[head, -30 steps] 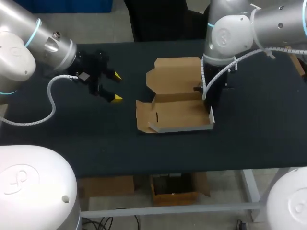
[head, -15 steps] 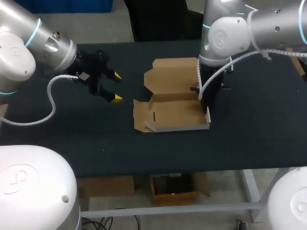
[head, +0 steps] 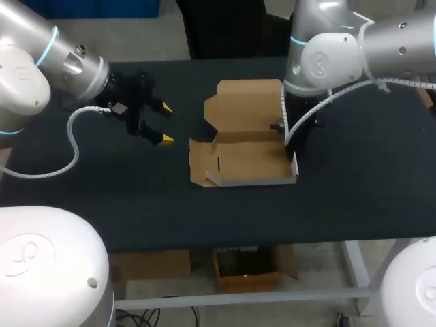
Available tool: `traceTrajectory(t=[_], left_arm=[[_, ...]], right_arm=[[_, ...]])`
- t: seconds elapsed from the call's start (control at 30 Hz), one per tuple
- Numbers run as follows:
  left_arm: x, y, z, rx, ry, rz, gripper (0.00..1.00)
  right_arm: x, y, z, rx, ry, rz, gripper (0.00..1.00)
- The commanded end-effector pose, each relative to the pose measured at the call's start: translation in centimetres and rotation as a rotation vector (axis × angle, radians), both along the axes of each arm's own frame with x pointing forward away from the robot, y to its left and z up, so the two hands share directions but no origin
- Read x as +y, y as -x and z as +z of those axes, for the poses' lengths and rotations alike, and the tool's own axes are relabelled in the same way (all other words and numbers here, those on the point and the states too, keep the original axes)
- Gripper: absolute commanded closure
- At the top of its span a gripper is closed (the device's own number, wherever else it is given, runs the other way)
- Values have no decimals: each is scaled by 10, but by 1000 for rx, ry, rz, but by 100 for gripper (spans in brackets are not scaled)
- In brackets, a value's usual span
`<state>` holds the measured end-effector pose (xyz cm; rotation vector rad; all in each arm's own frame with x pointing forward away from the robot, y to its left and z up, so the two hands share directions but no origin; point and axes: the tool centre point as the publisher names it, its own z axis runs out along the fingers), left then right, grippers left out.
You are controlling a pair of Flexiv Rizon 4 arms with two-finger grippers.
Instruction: Assemble the packaging by folding the flat box into shape, placing the metal phone stand inside, and closing the box properly
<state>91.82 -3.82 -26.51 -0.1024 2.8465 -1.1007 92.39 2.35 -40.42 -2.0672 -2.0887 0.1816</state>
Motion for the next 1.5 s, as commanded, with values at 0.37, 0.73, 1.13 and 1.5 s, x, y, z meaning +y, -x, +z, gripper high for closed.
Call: traceTrajectory(t=[0.37, 0.73, 1.13, 1.5], left_arm=[[0, -1, 1, 3, -4, -2, 0], [0, -1, 1, 3, -4, -2, 0], [0, -1, 1, 3, -4, -2, 0], [0, -1, 1, 3, -4, -2, 0]], right_arm=[[2, 0, -2, -37, -16, 5, 91], [4, 1, -2, -134, -15, -2, 91], [8, 8, -6, -193, -15, -33, 88], [8, 12, -10, -215, -16, -67, 92]])
